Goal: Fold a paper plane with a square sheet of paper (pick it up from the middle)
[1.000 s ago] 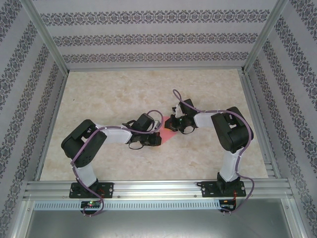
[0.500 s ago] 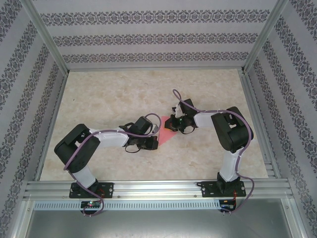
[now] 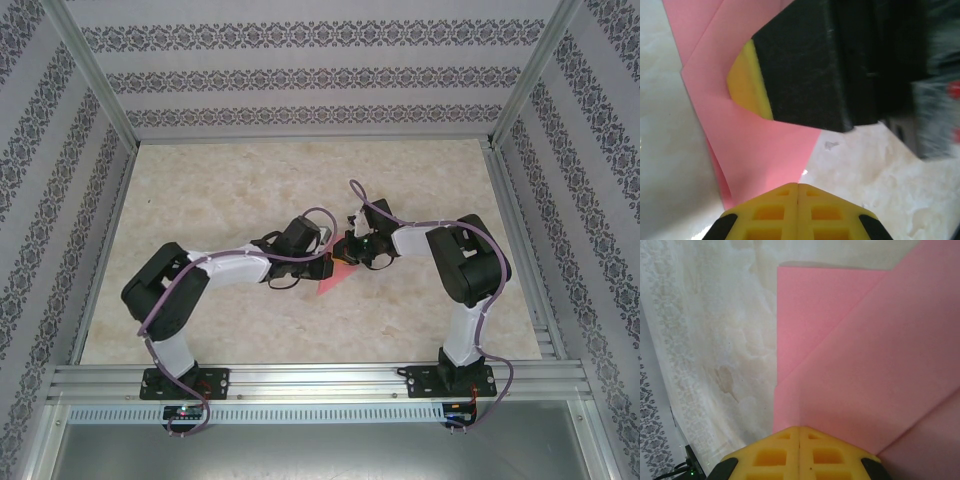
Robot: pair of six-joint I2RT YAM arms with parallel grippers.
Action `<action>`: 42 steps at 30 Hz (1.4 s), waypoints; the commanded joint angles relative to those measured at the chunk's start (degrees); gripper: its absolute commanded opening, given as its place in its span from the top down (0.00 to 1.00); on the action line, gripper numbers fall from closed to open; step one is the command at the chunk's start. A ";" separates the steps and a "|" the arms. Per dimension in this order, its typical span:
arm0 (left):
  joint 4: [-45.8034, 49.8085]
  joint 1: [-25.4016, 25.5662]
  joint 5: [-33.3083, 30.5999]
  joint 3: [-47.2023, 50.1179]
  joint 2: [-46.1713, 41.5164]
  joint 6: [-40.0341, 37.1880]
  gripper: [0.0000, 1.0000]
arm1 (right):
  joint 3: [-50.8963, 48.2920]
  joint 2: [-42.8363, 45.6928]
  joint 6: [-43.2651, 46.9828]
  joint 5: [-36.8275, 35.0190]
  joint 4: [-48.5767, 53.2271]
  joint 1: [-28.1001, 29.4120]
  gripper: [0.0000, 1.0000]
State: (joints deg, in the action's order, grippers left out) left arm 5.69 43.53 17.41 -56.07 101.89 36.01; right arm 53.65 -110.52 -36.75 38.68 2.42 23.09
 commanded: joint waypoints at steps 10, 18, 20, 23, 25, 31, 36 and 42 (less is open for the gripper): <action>0.35 -0.46 2.07 0.15 5.95 -0.36 1.00 | -2.97 -6.29 1.91 -11.65 6.78 -0.75 1.00; 0.97 -0.29 6.14 7.93 2.73 0.18 1.00 | -2.84 -5.76 2.39 -12.57 7.98 -0.92 1.00; 1.44 -0.02 6.56 9.64 1.13 -0.06 1.00 | -2.85 -5.67 2.44 -12.81 8.15 -0.95 1.00; 3.18 0.63 6.69 11.14 -1.33 -0.97 1.00 | -2.85 -5.67 2.54 -12.92 8.25 -1.03 1.00; 4.22 0.98 6.86 11.96 -2.87 -1.68 1.00 | -2.81 -5.67 2.56 -13.01 8.31 -1.12 1.00; 6.09 1.21 6.44 12.01 -6.77 -3.37 1.00 | -2.85 -5.91 2.53 -13.01 8.35 -1.23 1.00; 1.95 1.21 2.85 9.95 -10.21 -0.86 1.00 | -2.95 -6.00 2.37 -13.08 8.30 -1.19 1.00; -3.32 1.13 0.15 7.40 -9.21 1.51 1.00 | -2.99 -6.26 2.25 -12.93 7.93 -1.21 1.00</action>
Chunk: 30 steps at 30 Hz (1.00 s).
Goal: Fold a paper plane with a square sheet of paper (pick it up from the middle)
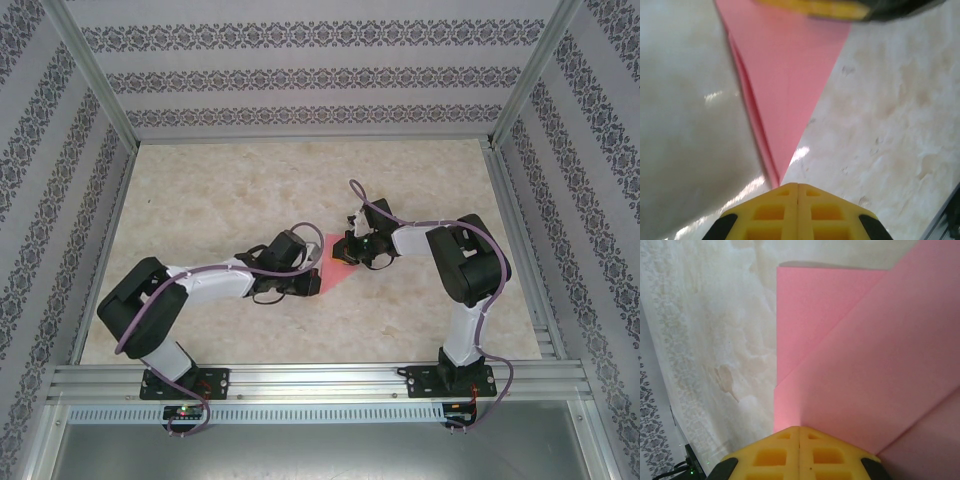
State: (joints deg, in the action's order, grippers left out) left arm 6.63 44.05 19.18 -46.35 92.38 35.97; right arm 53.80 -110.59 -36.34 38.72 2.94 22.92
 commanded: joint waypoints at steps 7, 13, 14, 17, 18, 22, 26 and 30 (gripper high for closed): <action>-5.40 0.60 1.07 -6.70 7.37 1.88 1.00 | -3.18 -6.52 1.69 -12.62 7.05 -1.03 1.00; -4.58 0.60 3.22 -8.67 11.56 2.09 1.00 | -3.18 -6.66 1.71 -12.42 7.04 -1.04 1.00; -3.75 0.60 3.50 -8.99 12.12 1.83 0.99 | -3.18 -6.66 1.73 -12.48 7.02 -0.99 1.00; -1.52 0.60 3.81 -9.38 13.32 1.24 0.99 | -3.20 -6.75 1.72 -12.44 7.16 -1.03 1.00; -0.79 0.60 3.79 -9.42 13.51 1.10 0.99 | -3.18 -6.67 1.82 -12.48 7.25 -1.03 1.00; 2.14 0.60 3.19 -8.96 13.63 0.20 1.00 | -3.29 -6.74 1.86 -12.57 7.30 -1.03 1.00; 4.95 0.55 2.51 -8.38 13.27 -0.89 0.99 | -3.18 -6.67 2.05 -12.66 7.51 -1.12 1.00; 5.83 0.60 2.65 -7.29 12.90 -1.27 1.00 | -3.09 -6.66 2.07 -12.78 7.67 -1.20 1.00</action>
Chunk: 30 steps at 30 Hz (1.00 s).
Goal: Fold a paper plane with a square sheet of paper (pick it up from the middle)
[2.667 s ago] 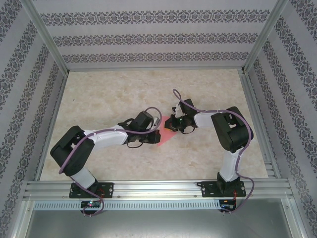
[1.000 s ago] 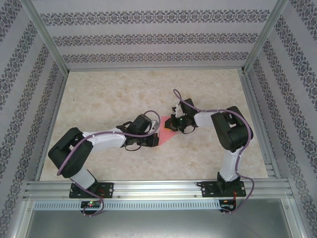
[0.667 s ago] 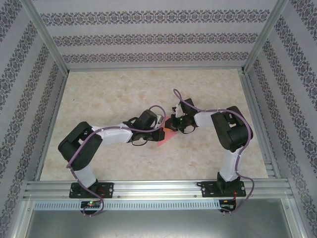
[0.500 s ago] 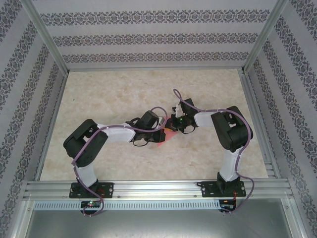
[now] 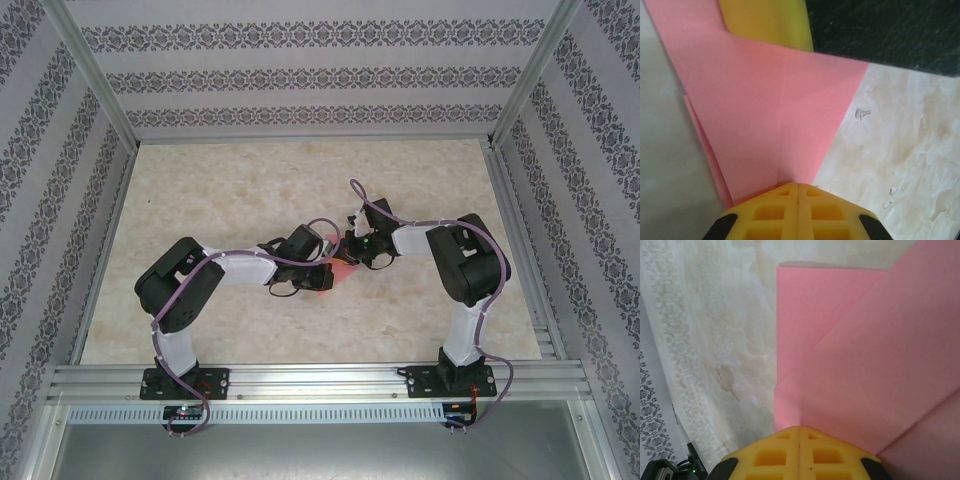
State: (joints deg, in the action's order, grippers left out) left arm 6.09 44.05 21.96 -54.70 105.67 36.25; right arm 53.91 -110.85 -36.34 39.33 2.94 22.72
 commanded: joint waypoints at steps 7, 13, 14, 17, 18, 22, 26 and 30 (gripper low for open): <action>5.73 0.60 2.51 4.90 -1.86 -1.90 1.00 | -3.25 -6.49 2.32 -13.58 8.13 -1.18 1.00; 6.73 0.68 3.59 8.18 -3.86 -3.48 1.00 | -3.21 -6.48 2.57 -13.76 8.47 -1.44 1.00; 7.07 0.68 3.61 8.48 -3.98 -3.77 1.00 | -3.24 -6.49 2.67 -13.84 8.48 -1.60 1.00; 8.01 0.77 3.72 9.06 -4.07 -4.90 1.00 | -3.38 -6.40 2.74 -13.95 8.58 -1.80 1.00; 8.46 0.77 3.68 9.08 -3.98 -5.28 1.00 | -3.38 -6.39 2.83 -14.02 8.65 -1.80 1.00; 9.69 0.77 2.82 9.30 -4.79 -5.97 1.00 | -3.67 -6.31 2.71 -14.02 8.51 -1.86 1.00; 9.66 0.77 2.97 9.16 -6.82 -6.01 1.00 | -3.77 -6.22 2.61 -13.93 8.48 -1.93 1.00; 7.98 0.68 1.82 8.33 -10.52 -5.35 1.00 | -3.64 -6.15 2.55 -13.78 8.34 -1.89 1.00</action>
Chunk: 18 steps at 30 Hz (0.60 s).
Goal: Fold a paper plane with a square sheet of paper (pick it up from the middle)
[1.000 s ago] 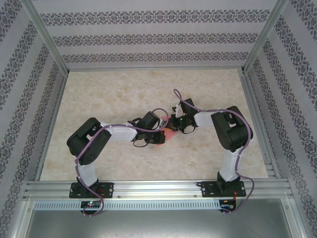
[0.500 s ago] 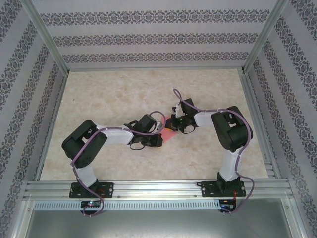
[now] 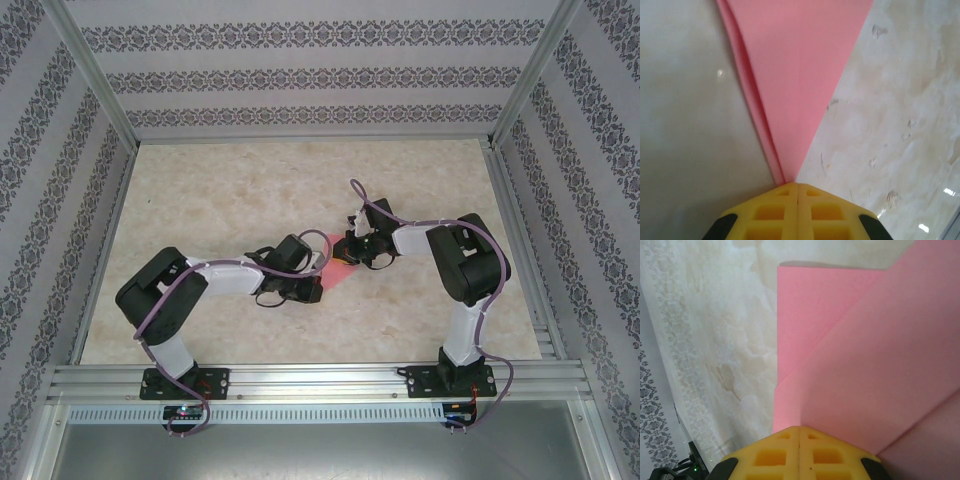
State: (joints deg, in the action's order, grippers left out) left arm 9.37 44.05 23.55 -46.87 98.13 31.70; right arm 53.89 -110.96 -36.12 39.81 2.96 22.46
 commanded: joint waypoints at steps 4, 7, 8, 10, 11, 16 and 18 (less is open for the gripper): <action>-0.87 0.68 -3.10 0.03 -5.75 2.67 1.00 | -3.46 -6.20 1.96 -13.97 7.93 -1.45 1.00; -6.45 0.68 -4.71 -0.03 -5.21 5.85 1.00 | -3.26 -6.36 1.81 -13.88 7.78 -1.36 1.00; -7.55 0.68 -5.51 -0.33 -4.53 6.70 1.00 | -3.29 -6.38 1.80 -13.84 7.75 -1.36 1.00; -8.99 0.68 -5.97 -1.13 -2.82 7.45 1.00 | -3.21 -6.46 1.76 -13.80 7.76 -1.29 1.00; -9.34 0.68 -5.91 -1.70 -1.66 7.82 1.00 | -3.24 -6.55 1.84 -13.73 7.76 -1.23 1.00; -8.77 0.68 -5.78 -2.73 2.03 8.04 1.00 | -2.91 -6.44 1.74 -13.45 7.52 -0.97 1.00; -8.04 0.68 -5.65 -2.49 2.57 7.86 1.00 | -2.62 -6.28 1.68 -13.11 7.51 -1.01 1.00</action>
State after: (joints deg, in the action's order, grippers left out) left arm 2.57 44.05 18.70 -48.40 99.79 38.52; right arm 54.13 -111.15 -36.14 40.21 3.03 22.44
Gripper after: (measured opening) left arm 0.057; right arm 0.049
